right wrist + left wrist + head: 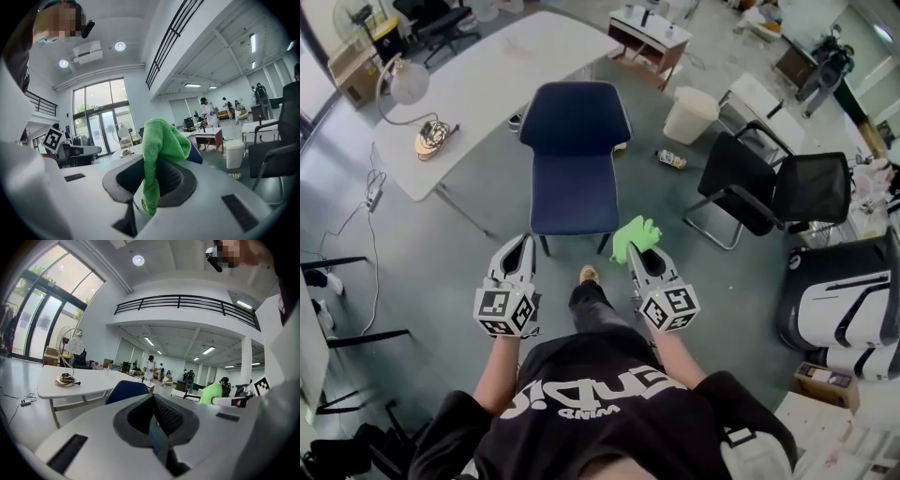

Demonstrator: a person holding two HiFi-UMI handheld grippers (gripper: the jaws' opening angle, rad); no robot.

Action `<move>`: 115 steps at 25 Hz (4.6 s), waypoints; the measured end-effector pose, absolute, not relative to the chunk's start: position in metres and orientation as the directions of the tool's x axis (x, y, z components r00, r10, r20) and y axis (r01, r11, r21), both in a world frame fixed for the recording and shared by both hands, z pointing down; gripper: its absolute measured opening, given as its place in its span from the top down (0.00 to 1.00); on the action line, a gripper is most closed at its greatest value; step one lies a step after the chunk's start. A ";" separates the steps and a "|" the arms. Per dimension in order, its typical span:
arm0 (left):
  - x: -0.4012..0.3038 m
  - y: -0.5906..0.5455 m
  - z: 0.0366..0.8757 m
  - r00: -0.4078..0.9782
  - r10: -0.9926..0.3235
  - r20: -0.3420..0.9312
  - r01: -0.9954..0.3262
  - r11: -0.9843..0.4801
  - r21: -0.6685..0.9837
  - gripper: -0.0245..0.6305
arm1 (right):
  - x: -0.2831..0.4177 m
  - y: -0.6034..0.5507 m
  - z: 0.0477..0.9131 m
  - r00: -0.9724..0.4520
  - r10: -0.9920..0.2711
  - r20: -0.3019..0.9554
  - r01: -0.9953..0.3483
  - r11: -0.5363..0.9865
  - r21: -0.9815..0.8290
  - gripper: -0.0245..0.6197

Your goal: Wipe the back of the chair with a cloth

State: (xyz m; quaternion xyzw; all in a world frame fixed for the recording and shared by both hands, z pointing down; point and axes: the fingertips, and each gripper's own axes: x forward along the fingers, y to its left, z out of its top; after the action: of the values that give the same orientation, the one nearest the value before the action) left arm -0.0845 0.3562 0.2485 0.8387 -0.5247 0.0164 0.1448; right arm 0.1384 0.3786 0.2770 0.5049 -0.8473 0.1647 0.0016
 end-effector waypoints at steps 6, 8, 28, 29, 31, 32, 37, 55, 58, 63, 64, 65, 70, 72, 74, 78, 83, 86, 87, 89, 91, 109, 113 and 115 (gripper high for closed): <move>-0.062 0.267 0.239 0.428 -0.887 0.174 -0.895 -0.389 0.217 0.97 | 0.165 0.286 0.271 -0.500 -0.850 0.167 -0.851 0.446 -0.276 0.88; -0.054 0.242 0.239 0.417 -0.891 0.177 -0.900 -0.379 0.215 0.97 | 0.175 0.260 0.272 -0.504 -0.847 0.170 -0.849 0.450 -0.277 0.88; -0.069 0.090 0.241 0.406 -0.893 0.193 -0.904 -0.363 0.225 0.97 | 0.159 0.099 0.282 -0.507 -0.840 0.192 -0.850 0.452 -0.271 0.88; -0.071 0.083 0.243 0.415 -0.888 0.196 -0.900 -0.371 0.228 0.97 | 0.156 0.092 0.283 -0.501 -0.844 0.194 -0.854 0.446 -0.268 0.88; -0.077 0.068 0.249 0.435 -0.877 0.206 -0.892 -0.387 0.234 0.97 | 0.151 0.078 0.283 -0.484 -0.853 0.196 -0.864 0.430 -0.262 0.88; -0.080 0.060 0.251 0.445 -0.870 0.211 -0.887 -0.396 0.238 0.97 | 0.149 0.071 0.284 -0.473 -0.859 0.197 -0.870 0.420 -0.257 0.88; -0.087 0.026 0.262 0.499 -0.839 0.216 -0.859 -0.446 0.251 0.97 | 0.146 0.039 0.288 -0.410 -0.889 0.202 -0.903 0.365 -0.228 0.88; -0.090 -0.064 0.348 0.522 -0.813 0.257 -0.846 -0.457 0.274 0.97 | 0.155 -0.061 0.367 -0.335 -0.911 0.242 -0.939 0.303 -0.160 0.88; -0.091 -0.071 0.363 0.525 -0.809 0.265 -0.844 -0.455 0.283 0.97 | 0.159 -0.082 0.381 -0.322 -0.911 0.257 -0.945 0.294 -0.141 0.88; -0.085 -0.077 0.389 0.530 -0.802 0.274 -0.839 -0.451 0.303 0.97 | 0.172 -0.115 0.401 -0.294 -0.920 0.259 -0.955 0.271 -0.121 0.88; -0.082 -0.077 0.394 0.533 -0.800 0.277 -0.838 -0.453 0.304 0.97 | 0.174 -0.119 0.405 -0.290 -0.921 0.259 -0.956 0.267 -0.121 0.88; -0.080 -0.076 0.398 0.536 -0.797 0.280 -0.836 -0.455 0.305 0.97 | 0.176 -0.124 0.409 -0.288 -0.922 0.260 -0.957 0.264 -0.122 0.88; -0.072 -0.076 0.415 0.537 -0.794 0.286 -0.834 -0.449 0.321 0.97 | 0.175 -0.144 0.428 -0.299 -0.916 0.266 -0.953 0.277 -0.118 0.88; -0.073 -0.077 0.421 0.535 -0.795 0.286 -0.836 -0.449 0.317 0.97 | 0.169 -0.154 0.433 -0.311 -0.913 0.263 -0.950 0.288 -0.123 0.88; -0.075 -0.078 0.427 0.528 -0.798 0.289 -0.841 -0.447 0.304 0.97 | 0.160 -0.165 0.435 -0.334 -0.908 0.253 -0.942 0.311 -0.128 0.88; -0.078 -0.075 0.439 0.502 -0.809 0.305 -0.856 -0.416 0.307 0.97 | 0.142 -0.183 0.436 -0.386 -0.889 0.248 -0.922 0.365 -0.126 0.88; -0.089 -0.064 0.447 0.471 -0.819 0.328 -0.871 -0.372 0.320 0.97 | 0.102 -0.191 0.428 -0.459 -0.863 0.211 -0.886 0.431 -0.169 0.88; -0.095 -0.060 0.451 0.454 -0.826 0.335 -0.879 -0.353 0.322 0.97 | 0.075 -0.192 0.428 -0.506 -0.840 0.198 -0.861 0.475 -0.181 0.88; -0.098 -0.058 0.452 0.447 -0.828 0.337 -0.882 -0.345 0.322 0.97 | 0.066 -0.192 0.429 -0.520 -0.832 0.194 -0.852 0.488 -0.191 0.88; -0.104 -0.054 0.455 0.432 -0.834 0.343 -0.888 -0.329 0.321 0.97 | 0.049 -0.190 0.432 -0.548 -0.815 0.189 -0.834 0.511 -0.209 0.88; -0.110 -0.051 0.457 0.419 -0.839 0.346 -0.893 -0.313 0.322 0.97 | 0.031 -0.189 0.435 -0.573 -0.798 0.187 -0.816 0.535 -0.219 0.88; -0.123 -0.050 0.483 0.382 -0.838 0.391 -0.909 -0.263 0.325 0.97 | -0.090 -0.156 0.446 -0.803 -0.570 0.174 -0.595 0.751 -0.285 0.88; -0.114 -0.052 0.485 0.403 -0.827 0.391 -0.900 -0.282 0.332 0.97 | -0.047 -0.133 0.460 -0.759 -0.613 0.218 -0.650 0.727 -0.219 0.88; -0.108 -0.052 0.487 0.414 -0.821 0.393 -0.896 -0.292 0.335 0.97 | -0.012 -0.127 0.470 -0.710 -0.660 0.246 -0.704 0.683 -0.196 0.88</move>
State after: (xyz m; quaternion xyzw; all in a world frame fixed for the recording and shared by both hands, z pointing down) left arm -0.1076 -0.0523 0.4866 0.8004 -0.5363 0.0727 0.2577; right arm -0.0119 -0.1266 0.4702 0.3730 -0.9141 0.1389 0.0776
